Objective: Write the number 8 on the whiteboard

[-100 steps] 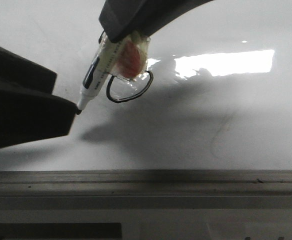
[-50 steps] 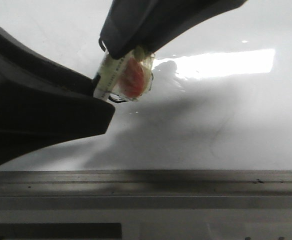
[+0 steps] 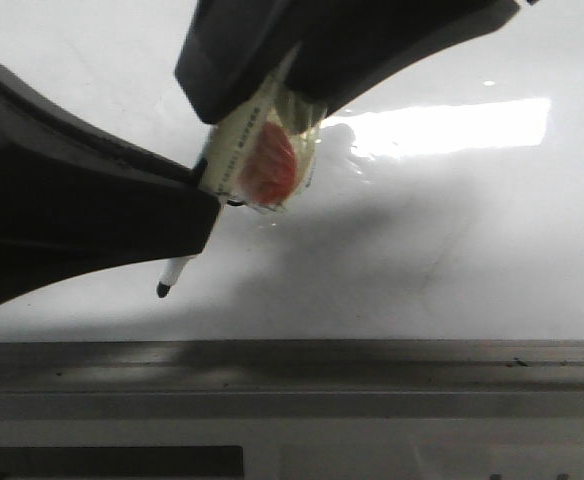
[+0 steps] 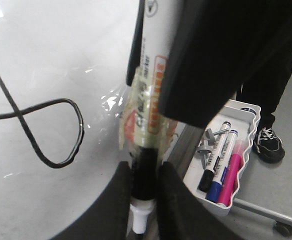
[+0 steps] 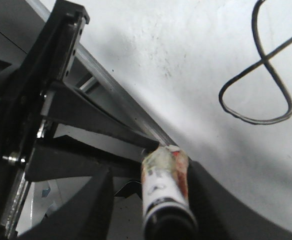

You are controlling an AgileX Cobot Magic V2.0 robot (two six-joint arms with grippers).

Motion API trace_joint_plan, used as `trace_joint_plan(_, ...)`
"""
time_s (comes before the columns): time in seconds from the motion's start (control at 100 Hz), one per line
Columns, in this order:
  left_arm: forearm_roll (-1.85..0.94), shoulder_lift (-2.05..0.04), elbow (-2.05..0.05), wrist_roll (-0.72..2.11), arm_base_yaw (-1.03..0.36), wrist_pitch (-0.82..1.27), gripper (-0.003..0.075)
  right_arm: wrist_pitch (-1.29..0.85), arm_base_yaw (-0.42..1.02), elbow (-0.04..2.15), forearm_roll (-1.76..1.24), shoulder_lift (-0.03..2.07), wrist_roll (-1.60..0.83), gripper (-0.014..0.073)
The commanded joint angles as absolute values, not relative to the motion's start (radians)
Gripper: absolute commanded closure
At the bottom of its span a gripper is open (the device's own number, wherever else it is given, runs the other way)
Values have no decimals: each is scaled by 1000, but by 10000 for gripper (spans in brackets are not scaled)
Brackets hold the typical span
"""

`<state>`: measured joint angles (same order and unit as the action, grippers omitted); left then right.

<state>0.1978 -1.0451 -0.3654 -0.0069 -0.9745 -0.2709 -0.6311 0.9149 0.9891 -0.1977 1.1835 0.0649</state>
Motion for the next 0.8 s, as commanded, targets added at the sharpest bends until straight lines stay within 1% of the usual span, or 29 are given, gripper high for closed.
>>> trace_joint_plan(0.0, 165, -1038, -397, -18, -980, -352, 741, -559, 916, 1020, -208, 1163, 63, 248)
trace_joint_plan(0.05, 116, -1033, -397, -18, -980, -350, 741, -557, 916, 1020, -208, 1163, 63, 248)
trace_joint_plan(0.22, -183, -987, -397, -18, -969, -295, 741, -549, 914, 1020, -208, 1161, 63, 248)
trace_joint_plan(0.29, -269, -968, -397, -18, -943, -275, 741, -538, 913, 1020, -204, 1154, 63, 248)
trace_joint_plan(0.47, -575, -945, -397, -18, -825, -207, 741, -527, 913, 1020, -204, 1132, 63, 248)
trace_joint_plan(0.6, -582, -949, -408, -18, -775, -182, 741, -529, 913, 1020, -204, 1129, 63, 248)
trace_joint_plan(0.79, -553, -949, -417, -18, -763, -141, 741, -529, 913, 1020, -204, 1129, 63, 248)
